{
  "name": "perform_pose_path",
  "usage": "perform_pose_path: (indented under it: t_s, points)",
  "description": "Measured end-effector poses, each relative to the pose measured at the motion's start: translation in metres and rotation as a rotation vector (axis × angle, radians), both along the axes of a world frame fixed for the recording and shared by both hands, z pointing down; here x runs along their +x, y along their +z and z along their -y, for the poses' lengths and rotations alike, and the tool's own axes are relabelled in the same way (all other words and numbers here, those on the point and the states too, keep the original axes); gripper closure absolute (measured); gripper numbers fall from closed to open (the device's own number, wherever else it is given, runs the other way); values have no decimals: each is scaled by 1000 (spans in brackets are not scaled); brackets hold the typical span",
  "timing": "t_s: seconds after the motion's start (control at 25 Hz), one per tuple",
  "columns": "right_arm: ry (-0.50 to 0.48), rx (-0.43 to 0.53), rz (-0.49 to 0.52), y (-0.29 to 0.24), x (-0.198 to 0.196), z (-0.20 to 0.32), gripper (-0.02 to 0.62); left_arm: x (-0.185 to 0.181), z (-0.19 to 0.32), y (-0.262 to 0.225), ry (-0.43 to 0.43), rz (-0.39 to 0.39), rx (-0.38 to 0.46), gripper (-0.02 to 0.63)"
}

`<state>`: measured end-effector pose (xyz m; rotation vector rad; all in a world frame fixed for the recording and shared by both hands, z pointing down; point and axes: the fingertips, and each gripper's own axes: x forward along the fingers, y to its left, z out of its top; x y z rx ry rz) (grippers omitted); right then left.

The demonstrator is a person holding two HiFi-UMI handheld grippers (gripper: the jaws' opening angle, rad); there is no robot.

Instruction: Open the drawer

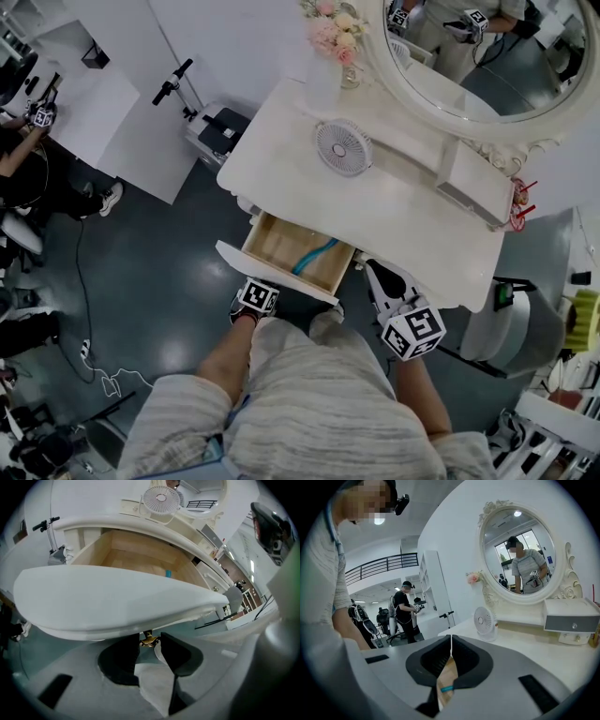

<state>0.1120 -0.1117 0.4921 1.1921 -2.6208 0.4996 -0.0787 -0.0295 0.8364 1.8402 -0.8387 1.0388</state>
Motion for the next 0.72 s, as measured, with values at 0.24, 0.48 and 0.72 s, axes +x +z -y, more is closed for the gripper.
perform_pose_path:
  t_s: [0.24,0.48,0.72]
  points:
    - [7,2,2,-2,0,2,584,-4,-10,-1,14,-2,-13,454]
    - [20,-2,5,-1,1,3,584,-8,-19,-1,25,-4,-26,455]
    - [20,-6,9,2,-2,2,584,-12,-31,-1,22,-5,-34,456]
